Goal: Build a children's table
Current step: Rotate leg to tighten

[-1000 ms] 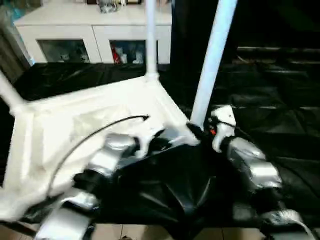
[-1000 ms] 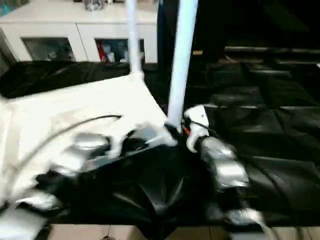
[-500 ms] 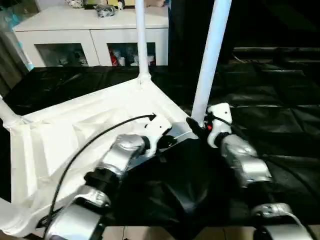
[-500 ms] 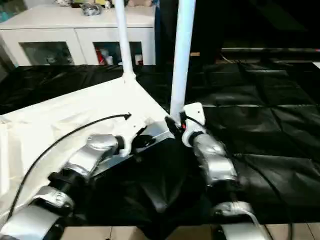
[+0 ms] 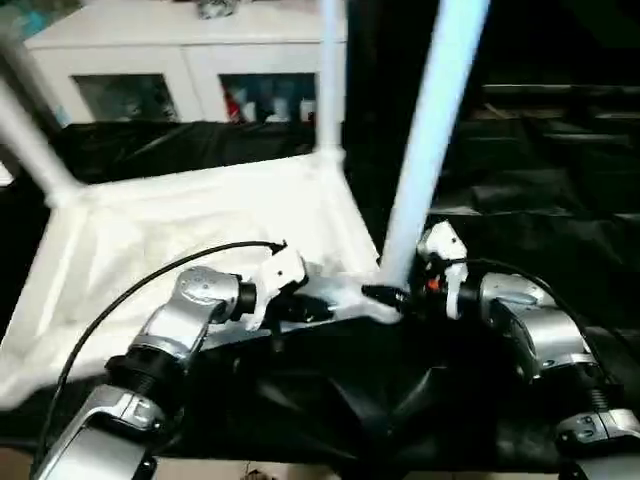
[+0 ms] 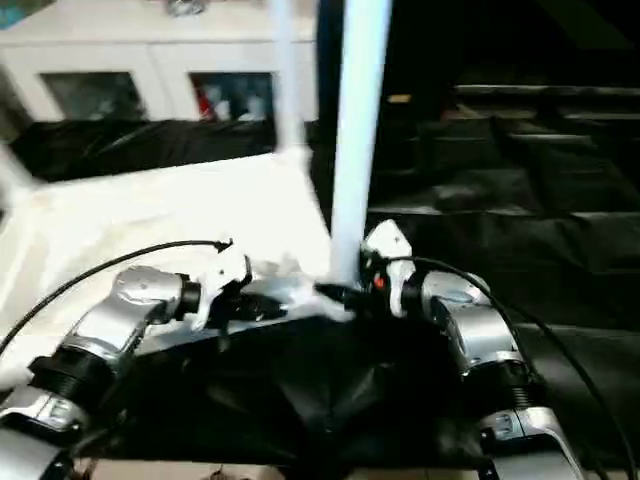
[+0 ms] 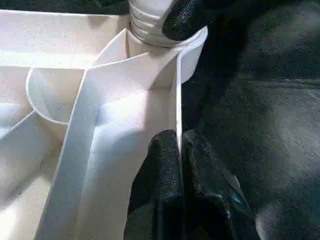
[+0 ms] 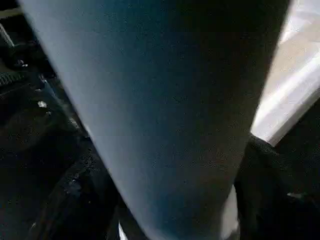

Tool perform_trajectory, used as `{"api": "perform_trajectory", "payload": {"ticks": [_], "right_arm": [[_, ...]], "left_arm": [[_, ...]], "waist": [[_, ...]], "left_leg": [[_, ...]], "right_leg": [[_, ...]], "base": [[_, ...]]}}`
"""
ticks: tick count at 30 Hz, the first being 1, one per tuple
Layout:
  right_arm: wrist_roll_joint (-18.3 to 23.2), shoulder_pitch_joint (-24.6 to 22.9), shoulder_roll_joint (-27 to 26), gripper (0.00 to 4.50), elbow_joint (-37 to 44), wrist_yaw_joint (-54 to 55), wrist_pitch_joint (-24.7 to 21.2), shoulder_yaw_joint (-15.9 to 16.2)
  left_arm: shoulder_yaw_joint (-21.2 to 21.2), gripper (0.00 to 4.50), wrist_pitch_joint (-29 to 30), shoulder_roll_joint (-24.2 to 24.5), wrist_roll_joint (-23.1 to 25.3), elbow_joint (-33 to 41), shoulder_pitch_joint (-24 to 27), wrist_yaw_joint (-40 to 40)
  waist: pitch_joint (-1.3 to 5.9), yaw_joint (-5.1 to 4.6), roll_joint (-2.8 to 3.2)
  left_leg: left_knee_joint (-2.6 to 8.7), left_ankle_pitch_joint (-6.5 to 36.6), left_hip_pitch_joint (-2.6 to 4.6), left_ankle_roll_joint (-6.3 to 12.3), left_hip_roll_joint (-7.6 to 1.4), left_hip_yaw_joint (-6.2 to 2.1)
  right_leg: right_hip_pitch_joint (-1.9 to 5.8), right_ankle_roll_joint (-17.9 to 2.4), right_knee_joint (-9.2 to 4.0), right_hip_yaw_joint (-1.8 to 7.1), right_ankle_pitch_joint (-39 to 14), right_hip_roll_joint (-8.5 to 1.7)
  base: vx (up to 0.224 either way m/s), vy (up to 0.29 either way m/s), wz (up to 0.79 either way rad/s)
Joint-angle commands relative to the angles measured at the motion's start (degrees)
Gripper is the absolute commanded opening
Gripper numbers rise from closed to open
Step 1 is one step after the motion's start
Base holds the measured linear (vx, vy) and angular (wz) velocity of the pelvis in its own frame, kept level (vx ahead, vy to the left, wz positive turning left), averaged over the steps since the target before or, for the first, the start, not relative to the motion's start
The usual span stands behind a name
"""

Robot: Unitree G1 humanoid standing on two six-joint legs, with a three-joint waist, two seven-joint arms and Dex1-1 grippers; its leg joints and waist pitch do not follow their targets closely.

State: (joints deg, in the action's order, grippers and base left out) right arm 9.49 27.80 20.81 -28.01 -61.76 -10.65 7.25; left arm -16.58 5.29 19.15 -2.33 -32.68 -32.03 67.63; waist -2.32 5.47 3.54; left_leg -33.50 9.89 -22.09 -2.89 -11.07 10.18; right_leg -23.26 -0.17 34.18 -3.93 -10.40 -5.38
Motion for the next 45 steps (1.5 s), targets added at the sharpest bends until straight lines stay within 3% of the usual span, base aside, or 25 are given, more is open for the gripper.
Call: {"api": "perform_trajectory", "payload": {"ticks": [1,4,5,6,10,13,15,19,21,23,24,25,27,30,31,37,42,45], "right_arm": [[-0.64,-0.09,0.59,2.79,-0.06,-2.95,-0.66,2.84],[-0.90,-0.10,1.00,2.67,-0.08,-4.05,-0.60,3.42],[-0.97,-0.08,1.03,2.67,-0.10,-4.31,-0.65,3.48],[-0.98,-0.02,1.05,2.66,-0.12,-4.56,-0.78,3.48],[-0.52,-0.16,0.53,2.63,-0.02,-4.38,-1.59,3.34],[-0.34,-0.60,-1.51,2.63,-0.93,0.66,-1.88,1.55],[-1.57,-0.21,-4.34,2.63,-3.92,9.29,-1.13,-0.67],[-2.18,0.58,-10.46,2.63,-9.17,24.80,-1.26,-4.80],[-2.67,1.32,-13.02,2.63,-11.00,30.85,-1.00,-5.79],[-3.38,2.50,-16.05,2.63,-12.98,36.90,-0.93,-6.38],[-3.78,3.11,-17.45,2.63,-13.78,38.73,-0.99,-6.27],[-3.95,3.29,-17.91,2.63,-13.96,38.95,-0.87,-6.07],[-6.00,4.31,-19.98,2.63,-14.82,39.26,0.81,-3.87],[-4.67,4.40,-20.25,2.97,-14.24,35.42,2.93,-3.98],[-4.67,4.40,-20.25,3.32,-14.24,35.42,2.93,-3.98],[-3.10,2.81,-14.71,3.83,-9.28,22.44,2.89,-1.60],[-1.06,0.57,-5.68,3.83,-3.18,6.64,1.77,1.16],[-0.53,-0.15,-2.20,3.83,-1.03,0.49,1.35,1.27]], "left_arm": [[-0.39,0.00,-0.61,-0.02,-0.68,1.36,-0.68,1.35],[-0.24,0.00,-0.29,0.31,-0.98,1.65,-0.69,1.72],[-0.20,0.00,-0.24,0.39,-1.03,1.69,-0.69,1.78],[-0.12,0.00,-0.29,0.43,-1.01,1.65,-0.70,1.99],[0.44,0.00,-0.59,0.00,-0.40,1.08,-0.63,-0.10],[1.58,0.00,0.63,-1.71,0.83,-0.75,-1.71,-5.81],[2.83,0.00,1.35,-3.67,1.08,-2.55,-2.91,-10.35],[3.88,0.00,2.31,-8.04,2.68,-6.50,-5.58,-20.02],[4.07,0.00,2.66,-10.04,3.39,-8.31,-6.72,-24.04],[4.42,0.00,3.07,-12.59,3.77,-9.97,-7.94,-28.17],[4.58,0.00,3.18,-13.76,3.93,-10.69,-8.51,-29.84],[4.57,0.00,3.19,-14.13,4.00,-10.91,-8.69,-30.20],[3.76,0.00,2.66,-15.66,4.98,-12.19,-9.68,-31.24],[3.15,0.00,1.95,-15.53,4.97,-12.23,-9.83,-29.30],[3.15,0.00,1.95,-15.53,4.97,-12.23,-9.83,-29.30],[1.27,0.00,-0.07,-11.20,4.68,-9.72,-7.36,-18.66],[0.04,0.00,-1.84,-5.54,2.85,-5.83,-4.46,-7.33],[-0.64,0.00,-2.48,-2.68,2.02,-3.86,-3.36,-1.80]], "waist": [[3.58,0.03,-1.49],[3.31,-0.03,-1.40],[3.29,-0.11,-1.85],[3.29,-0.09,-1.75],[3.40,-0.07,-1.94],[3.41,0.00,-2.06],[3.26,-0.18,-2.07],[3.00,-0.76,-1.71],[3.02,-0.82,-1.76],[2.93,-1.07,-1.60],[2.91,-0.95,-1.19],[2.84,-1.14,-1.49],[2.89,-1.01,-1.25],[3.10,-0.88,-1.39],[3.09,-0.80,-1.39],[3.27,-0.65,-1.51],[3.46,-0.25,-1.70],[3.81,-0.13,-1.40]], "left_leg": [[3.41,9.50,0.96,5.80,-2.12,-0.02],[3.86,12.50,1.01,3.27,-2.14,-0.20],[3.90,12.80,1.06,3.10,-2.15,-0.14],[3.95,12.99,1.15,2.73,-2.18,-0.19],[3.66,10.61,0.94,3.16,-1.99,-0.11],[3.51,9.47,0.90,3.58,-1.97,-0.08],[3.63,10.39,0.97,3.05,-1.90,-0.05],[4.22,14.74,1.42,-0.27,-1.71,-0.38],[4.33,15.65,1.41,-0.53,-1.71,-0.44],[4.43,17.06,1.44,-1.08,-1.45,-0.52],[4.45,17.53,1.68,-1.25,-1.50,-0.52],[4.47,18.18,1.64,-1.24,-1.40,-0.53],[4.50,18.87,1.72,-1.17,-1.39,-0.60],[4.53,17.58,1.52,-0.10,-1.43,-0.57],[4.54,17.04,1.41,0.27,-1.46,-0.56],[4.33,14.62,1.10,1.94,-1.51,-0.45],[3.92,11.14,0.94,3.84,-1.75,-0.29],[3.50,8.81,0.96,5.27,-1.92,-0.17]], "right_leg": [[2.90,-14.96,-3.20,1.96,-7.56,-2.88],[2.86,-13.07,-3.65,2.11,-13.38,-2.97],[2.82,-12.79,-3.75,2.14,-13.86,-2.93],[2.74,-12.53,-3.73,2.24,-14.48,-3.01],[2.85,-12.94,-3.37,2.30,-11.33,-2.95],[2.80,-13.15,-3.33,2.33,-10.61,-3.04],[2.66,-12.62,-3.63,2.34,-13.01,-3.01],[2.32,-10.28,-4.48,2.32,-19.95,-3.03],[2.36,-9.63,-4.69,2.37,-20.06,-3.02],[2.41,-9.12,-4.92,2.29,-21.06,-2.95],[2.24,-9.10,-4.98,2.35,-21.36,-3.00],[2.30,-8.96,-5.11,2.33,-21.81,-2.95],[2.31,-8.65,-5.22,2.29,-22.28,-2.99],[2.59,-8.66,-5.13,2.34,-20.20,-3.03],[2.67,-8.98,-5.02,2.35,-19.19,-2.99],[3.12,-10.29,-4.57,2.25,-15.07,-3.00],[3.46,-11.91,-4.01,2.12,-10.77,-2.85],[3.31,-14.17,-3.14,2.04,-5.07,-2.69]], "base": [[0.000,0.000,0.00],[0.000,0.000,0.00],[0.000,0.000,0.00],[0.000,0.000,0.00],[0.000,0.000,0.00],[0.000,0.000,0.00],[0.000,0.000,0.00],[0.000,0.000,0.00],[0.000,0.000,0.00],[0.000,0.000,0.00],[0.000,0.000,0.00],[0.000,0.000,0.00],[0.000,0.000,0.00],[0.000,0.000,0.00],[0.000,0.000,0.00],[0.000,0.000,0.00],[0.000,0.000,0.00],[0.000,0.000,0.00]]}}
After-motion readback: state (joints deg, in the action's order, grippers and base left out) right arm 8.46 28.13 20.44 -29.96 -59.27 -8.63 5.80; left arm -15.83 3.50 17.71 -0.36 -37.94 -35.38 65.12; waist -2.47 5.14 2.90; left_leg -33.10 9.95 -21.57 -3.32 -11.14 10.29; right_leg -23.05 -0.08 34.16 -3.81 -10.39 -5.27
